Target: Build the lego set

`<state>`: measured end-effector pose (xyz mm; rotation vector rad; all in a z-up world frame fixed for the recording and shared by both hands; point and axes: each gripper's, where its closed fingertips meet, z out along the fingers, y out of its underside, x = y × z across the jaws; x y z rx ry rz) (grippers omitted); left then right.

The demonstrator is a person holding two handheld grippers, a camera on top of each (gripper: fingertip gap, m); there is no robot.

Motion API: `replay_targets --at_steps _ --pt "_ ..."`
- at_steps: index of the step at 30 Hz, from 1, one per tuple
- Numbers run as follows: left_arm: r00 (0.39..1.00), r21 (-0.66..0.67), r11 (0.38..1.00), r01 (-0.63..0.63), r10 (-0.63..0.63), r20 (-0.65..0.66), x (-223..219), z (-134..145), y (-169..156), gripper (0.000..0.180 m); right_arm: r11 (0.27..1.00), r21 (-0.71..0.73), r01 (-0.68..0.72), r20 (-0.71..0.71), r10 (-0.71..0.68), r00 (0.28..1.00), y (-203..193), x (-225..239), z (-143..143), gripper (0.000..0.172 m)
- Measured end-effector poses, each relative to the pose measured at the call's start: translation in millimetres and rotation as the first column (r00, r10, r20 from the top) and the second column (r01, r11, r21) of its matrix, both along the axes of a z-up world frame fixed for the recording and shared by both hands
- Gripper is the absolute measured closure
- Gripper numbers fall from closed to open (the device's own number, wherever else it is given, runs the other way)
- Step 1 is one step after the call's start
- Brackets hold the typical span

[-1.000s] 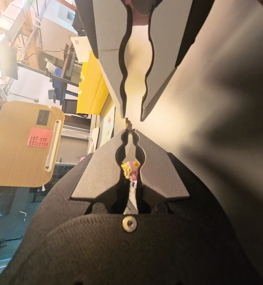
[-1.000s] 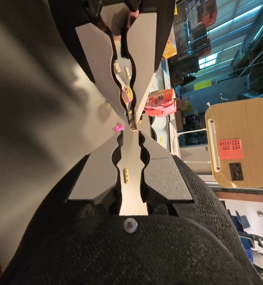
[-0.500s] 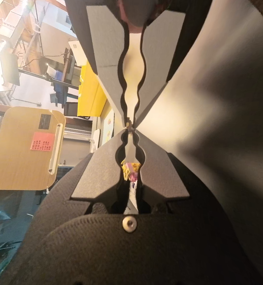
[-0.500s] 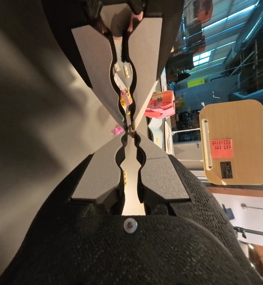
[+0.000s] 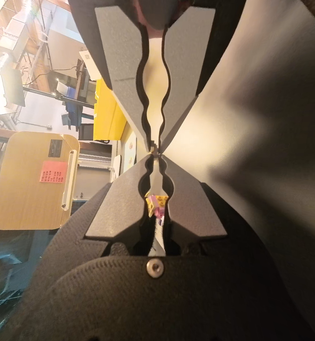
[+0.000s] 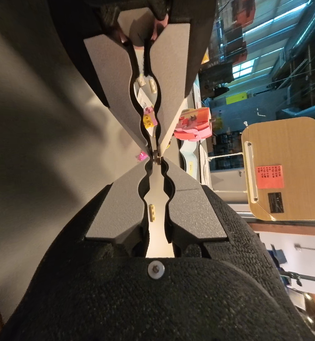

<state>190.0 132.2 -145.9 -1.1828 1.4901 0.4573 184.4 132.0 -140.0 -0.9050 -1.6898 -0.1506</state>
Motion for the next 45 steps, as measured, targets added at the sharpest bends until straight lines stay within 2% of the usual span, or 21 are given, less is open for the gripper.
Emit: replay_targets --at_steps 13,22,36,39,42,45 --pt "1.000 0.007 1.000 -0.020 0.020 0.006 -3 2 4 0.177 1.000 -0.006 0.020 -0.018 -0.020 1.000 3 5 0 0.154" --pt "1.000 0.009 1.000 -0.018 0.018 -0.011 -3 1 3 0.177 0.999 0.043 0.013 -0.018 -0.012 1.000 1 1 1 0.167" --pt "0.999 0.056 0.998 -0.024 0.025 -0.021 -2 5 4 0.177 0.997 0.080 0.008 -0.030 -0.006 1.000 1 3 5 0.169" --pt "1.000 0.053 0.998 -0.024 0.023 0.012 -2 8 4 0.176 0.996 0.086 0.006 -0.040 -0.003 0.999 1 2 7 0.169" --pt "0.992 0.006 1.000 0.007 -0.008 0.125 4 17 -2 0.172 0.997 0.071 0.013 -0.063 -0.009 0.998 3 3 9 0.169" --pt "0.978 -0.028 0.999 0.026 -0.020 0.206 5 24 -5 0.165 1.000 -0.009 0.025 -0.120 -0.026 0.992 5 5 11 0.169"
